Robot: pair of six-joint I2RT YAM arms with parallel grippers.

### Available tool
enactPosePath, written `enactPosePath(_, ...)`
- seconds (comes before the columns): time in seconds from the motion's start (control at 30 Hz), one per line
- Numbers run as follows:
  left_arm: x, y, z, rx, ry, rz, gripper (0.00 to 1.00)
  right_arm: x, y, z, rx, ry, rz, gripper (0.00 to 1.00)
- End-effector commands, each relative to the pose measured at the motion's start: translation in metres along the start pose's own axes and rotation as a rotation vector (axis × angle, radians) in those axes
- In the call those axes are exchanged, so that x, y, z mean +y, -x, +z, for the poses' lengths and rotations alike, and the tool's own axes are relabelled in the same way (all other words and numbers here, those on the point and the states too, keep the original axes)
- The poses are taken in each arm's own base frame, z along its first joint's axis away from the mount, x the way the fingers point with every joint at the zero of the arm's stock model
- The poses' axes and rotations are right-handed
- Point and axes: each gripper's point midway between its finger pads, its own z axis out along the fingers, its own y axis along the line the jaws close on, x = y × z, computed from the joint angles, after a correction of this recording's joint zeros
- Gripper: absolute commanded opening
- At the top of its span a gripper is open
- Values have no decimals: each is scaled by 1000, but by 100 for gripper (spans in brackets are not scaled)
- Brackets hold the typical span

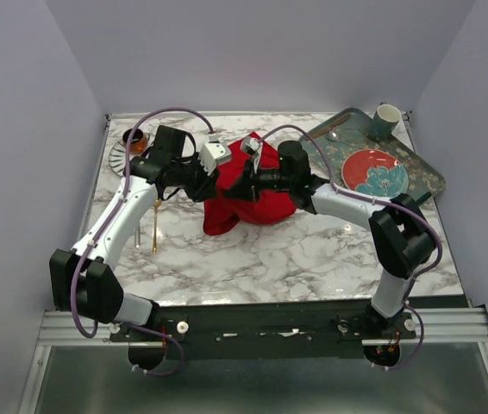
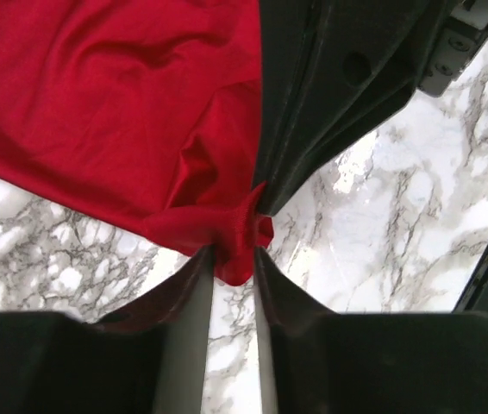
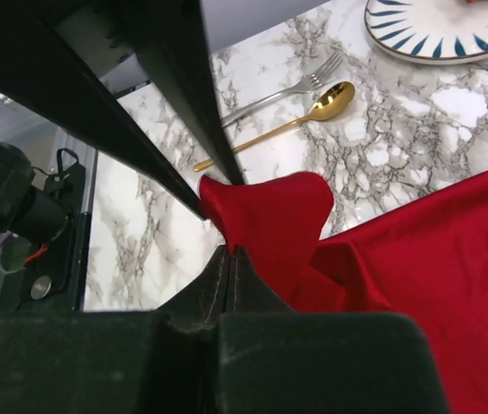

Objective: Fold the napkin into a case and place the utensils inside
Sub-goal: Flatten out the crumpled napkin at the center of the board.

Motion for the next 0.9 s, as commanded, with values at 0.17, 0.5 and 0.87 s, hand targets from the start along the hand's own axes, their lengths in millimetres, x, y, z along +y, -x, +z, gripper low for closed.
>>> enactPosePath(0.17, 4, 12, -57, -194, 250, 444, 99, 40, 4, -9, 25, 155, 90, 1)
enactPosePath(0.5, -10, -11, -47, -201, 245, 761, 91, 50, 1, -9, 73, 243, 148, 1)
enactPosePath(0.87, -24, 6, -28, -247, 197, 798, 76, 51, -2, -9, 89, 249, 155, 1)
